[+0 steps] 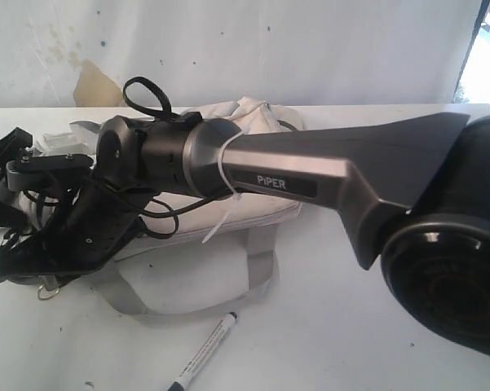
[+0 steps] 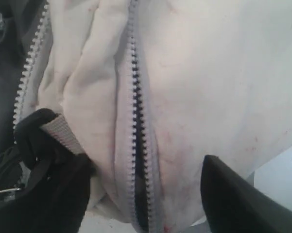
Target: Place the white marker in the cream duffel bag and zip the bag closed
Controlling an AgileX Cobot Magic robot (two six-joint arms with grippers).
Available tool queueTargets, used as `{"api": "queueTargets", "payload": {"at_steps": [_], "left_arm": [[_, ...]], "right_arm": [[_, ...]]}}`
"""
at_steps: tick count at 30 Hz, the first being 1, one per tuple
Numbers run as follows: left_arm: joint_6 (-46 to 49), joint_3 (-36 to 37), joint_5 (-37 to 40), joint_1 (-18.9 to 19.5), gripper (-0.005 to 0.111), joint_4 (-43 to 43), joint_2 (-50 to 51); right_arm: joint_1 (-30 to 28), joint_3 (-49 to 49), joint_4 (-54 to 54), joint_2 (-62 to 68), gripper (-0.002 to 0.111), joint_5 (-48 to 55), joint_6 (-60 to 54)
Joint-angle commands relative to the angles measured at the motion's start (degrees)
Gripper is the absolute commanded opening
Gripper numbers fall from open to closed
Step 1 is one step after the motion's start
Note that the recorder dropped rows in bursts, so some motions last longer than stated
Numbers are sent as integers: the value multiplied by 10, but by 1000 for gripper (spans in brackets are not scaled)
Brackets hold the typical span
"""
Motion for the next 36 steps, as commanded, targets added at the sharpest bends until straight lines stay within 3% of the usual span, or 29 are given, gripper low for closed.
{"api": "queueTargets", "payload": {"at_steps": [1,4,6,12,25,36], "left_arm": [[2,11,13,-6,70,-23,12],[4,17,13,-7,66,-39,14],[4,17,10,-7,54,-40,14],[6,17,-3,-7,0,-39,14],[-2,16,-11,-5,0,-83,14],[-18,16,-16,-5,0,-78,14]], "right_arm": [[-2,0,-6,-11,0,13,-1],[-2,0,-7,-13,0,14,-1],[-2,0,-7,-13,0,14,-1],[-5,0,-7,-14,0,37,-1],[-78,0,-51,-61,0,181,3],[-194,0,-147,-63,0,266,15]]}}
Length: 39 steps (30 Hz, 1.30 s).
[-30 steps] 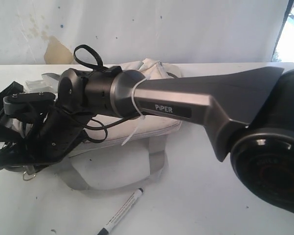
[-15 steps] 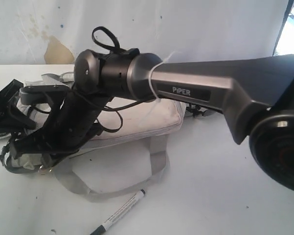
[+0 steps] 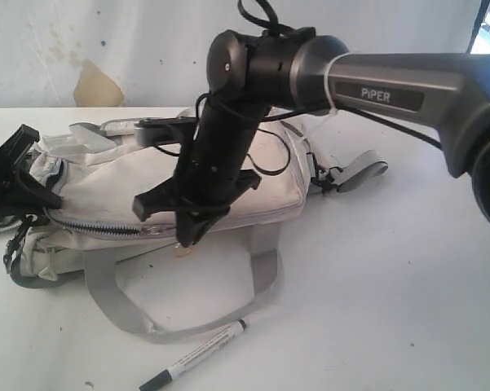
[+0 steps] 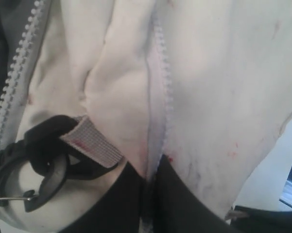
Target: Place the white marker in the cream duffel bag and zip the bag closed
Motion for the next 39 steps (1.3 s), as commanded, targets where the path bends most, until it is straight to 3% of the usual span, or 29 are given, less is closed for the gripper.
{"api": "queueTargets", "payload": {"at_steps": [1,19,32,36,39], "left_arm": [[-3,1,-15,-2,0,-11,0],[-3,1,-22,-2,0,-7,0],[25,1,-24,-2,1,-6,0],[60,1,-24,-2,11,-6,0],[64,1,-26,-2,29,-6,0]], "right_arm": [[-49,0,-40,-9,0,19,4],[-225,0,-131,-4,0,4,18],[-239,0,-122,19,0,4,18],[-239,0,-118,18,16,7,18],[-239,0,-108,17,37,9,20]]}}
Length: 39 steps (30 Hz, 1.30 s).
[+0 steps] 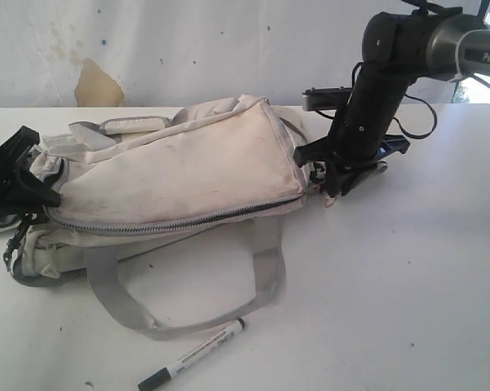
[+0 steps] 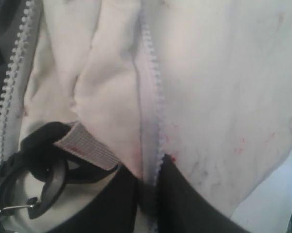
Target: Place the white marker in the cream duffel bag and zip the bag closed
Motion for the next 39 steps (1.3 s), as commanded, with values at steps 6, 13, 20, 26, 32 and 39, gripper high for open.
{"api": "queueTargets", "payload": {"at_steps": [6,13,20,26,32,39], "left_arm": [[61,-8,-26,-2,67,1,-2],[57,-45,44,-2,70,14,-2],[8,-59,106,-2,70,119,-10],[-67,-59,92,-2,70,198,-60],[-85,-41,119,-9,54,131,-123],[-96,47,116,-14,49,64,-135]], "right_arm": [[-6,0,20,-26,60,1,21],[-6,0,19,-49,59,22,24],[-6,2,19,-72,45,32,28],[-6,2,19,-98,41,32,31],[-5,53,18,-140,41,0,31],[-5,172,18,-229,41,-71,9]]}}
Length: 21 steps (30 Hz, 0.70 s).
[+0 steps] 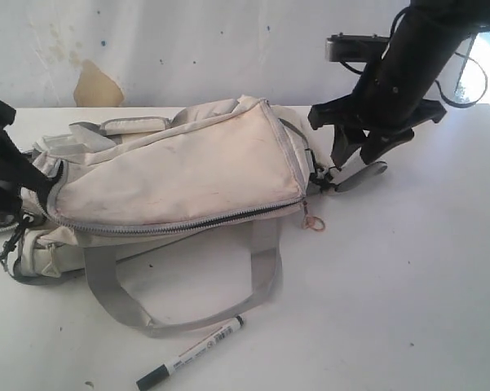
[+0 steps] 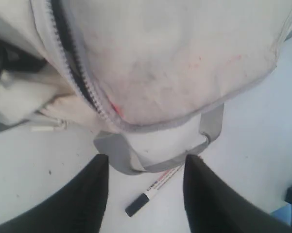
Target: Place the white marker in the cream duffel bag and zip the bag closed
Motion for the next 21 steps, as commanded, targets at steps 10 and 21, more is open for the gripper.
{"api": "queueTargets", "payload": {"at_steps": [10,21], "left_arm": [[22,120,-129,-20,48,-161,-4],[20,120,-164,-26,48,-170,-3]], "right_arm": [[-1,242,2,-204,41,-168,-57],[-1,340,2,-261,41,-239,-69]]}}
